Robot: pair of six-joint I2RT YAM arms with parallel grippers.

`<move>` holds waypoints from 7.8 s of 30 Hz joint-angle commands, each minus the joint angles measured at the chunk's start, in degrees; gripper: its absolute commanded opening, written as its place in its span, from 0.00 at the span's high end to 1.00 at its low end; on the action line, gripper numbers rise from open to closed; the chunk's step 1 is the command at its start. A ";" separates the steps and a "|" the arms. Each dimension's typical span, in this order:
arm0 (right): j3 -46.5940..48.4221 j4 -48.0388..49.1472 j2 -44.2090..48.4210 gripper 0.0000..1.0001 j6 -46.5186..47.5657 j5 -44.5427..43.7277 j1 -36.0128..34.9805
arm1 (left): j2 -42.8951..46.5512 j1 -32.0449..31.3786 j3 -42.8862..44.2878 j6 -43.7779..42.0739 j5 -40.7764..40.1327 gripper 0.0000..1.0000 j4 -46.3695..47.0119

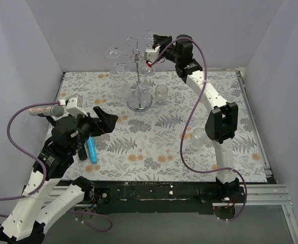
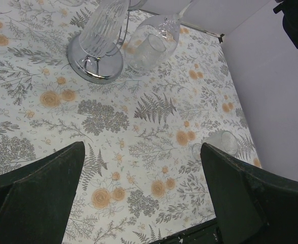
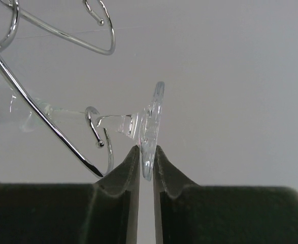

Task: Place the wine glass upside down on the wine glass rack
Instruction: Turn the wine glass upside down at the wine rack, then pick up the wine glass at the center of the board.

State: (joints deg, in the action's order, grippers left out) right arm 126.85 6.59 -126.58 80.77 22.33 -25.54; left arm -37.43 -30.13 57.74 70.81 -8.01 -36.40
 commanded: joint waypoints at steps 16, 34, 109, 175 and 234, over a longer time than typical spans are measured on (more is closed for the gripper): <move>0.77 6.68 2.75 0.67 1.58 1.67 -1.09 | 1.13 -0.10 -0.69 -1.37 -1.75 0.02 0.54; -0.55 4.93 4.86 0.57 5.10 1.76 -1.00 | 1.13 -0.10 -0.34 -1.46 -1.66 0.02 0.81; -0.46 -6.50 8.28 0.37 15.46 2.46 -0.65 | 3.15 -0.10 -1.22 -0.41 -1.92 0.02 0.46; -13.27 -8.96 27.86 0.34 -1.39 -0.18 0.58 | 7.55 -0.10 -2.10 2.84 0.27 0.02 0.37; -51.17 -47.19 66.65 0.09 -51.77 25.84 30.37 | 12.03 -0.10 -8.08 10.14 13.37 0.02 3.18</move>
State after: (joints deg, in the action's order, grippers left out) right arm 72.66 -37.21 -59.22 25.78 45.39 4.03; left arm -24.14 -30.13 49.95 82.11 4.58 -32.93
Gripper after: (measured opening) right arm 0.909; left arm 0.981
